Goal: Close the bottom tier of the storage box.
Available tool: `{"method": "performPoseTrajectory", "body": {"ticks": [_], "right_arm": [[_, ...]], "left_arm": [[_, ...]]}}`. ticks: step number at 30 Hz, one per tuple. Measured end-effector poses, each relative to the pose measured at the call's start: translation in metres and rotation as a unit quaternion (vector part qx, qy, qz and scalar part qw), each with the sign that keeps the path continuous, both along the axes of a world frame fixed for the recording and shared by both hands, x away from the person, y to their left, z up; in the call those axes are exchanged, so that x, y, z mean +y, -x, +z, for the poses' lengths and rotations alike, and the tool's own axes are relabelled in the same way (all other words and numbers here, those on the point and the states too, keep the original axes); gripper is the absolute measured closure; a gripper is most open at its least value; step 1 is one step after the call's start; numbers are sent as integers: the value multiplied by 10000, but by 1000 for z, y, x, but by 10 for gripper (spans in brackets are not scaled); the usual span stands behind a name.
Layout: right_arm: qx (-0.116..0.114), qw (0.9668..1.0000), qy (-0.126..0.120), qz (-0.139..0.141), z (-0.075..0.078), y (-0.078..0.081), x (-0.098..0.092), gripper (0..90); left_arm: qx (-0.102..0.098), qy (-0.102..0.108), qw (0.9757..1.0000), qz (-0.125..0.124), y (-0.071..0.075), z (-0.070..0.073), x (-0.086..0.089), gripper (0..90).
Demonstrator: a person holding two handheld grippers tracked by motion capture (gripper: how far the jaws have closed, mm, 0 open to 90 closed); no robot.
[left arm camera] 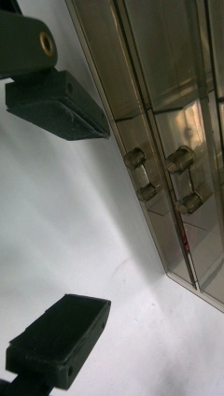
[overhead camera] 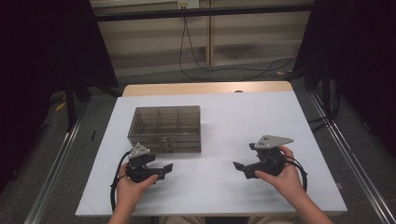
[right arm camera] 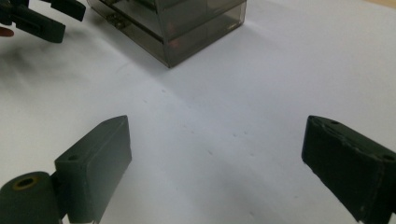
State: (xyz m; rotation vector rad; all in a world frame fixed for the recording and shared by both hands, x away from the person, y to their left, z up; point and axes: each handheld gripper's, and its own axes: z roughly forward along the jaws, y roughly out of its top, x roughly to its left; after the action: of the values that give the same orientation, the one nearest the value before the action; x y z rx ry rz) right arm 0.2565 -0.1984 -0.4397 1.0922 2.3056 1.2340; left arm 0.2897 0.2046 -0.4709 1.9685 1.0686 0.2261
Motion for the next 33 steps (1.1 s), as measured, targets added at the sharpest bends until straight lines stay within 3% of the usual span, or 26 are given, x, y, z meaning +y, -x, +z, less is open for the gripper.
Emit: {"method": "performPoseTrajectory", "body": {"ticks": [4,9,13,18,33], "right_arm": [[-20,10000,-31,-21,-5,3,-5,80],[82,9998,168,-76,-8,4,-6,59],[86,9997,186,-108,-14,6,-9,61],[106,9997,69,-195,-17,5,-18,58],[91,9996,108,-229,-18,6,-24,45]], "left_arm": [[-3,-17,10000,-23,0,0,0,147],[-4,-13,10000,-12,1,0,0,146],[-7,-19,10000,-36,1,1,1,145],[4,-53,10000,-70,1,0,3,142],[14,-45,9999,-126,2,0,5,136]]}}
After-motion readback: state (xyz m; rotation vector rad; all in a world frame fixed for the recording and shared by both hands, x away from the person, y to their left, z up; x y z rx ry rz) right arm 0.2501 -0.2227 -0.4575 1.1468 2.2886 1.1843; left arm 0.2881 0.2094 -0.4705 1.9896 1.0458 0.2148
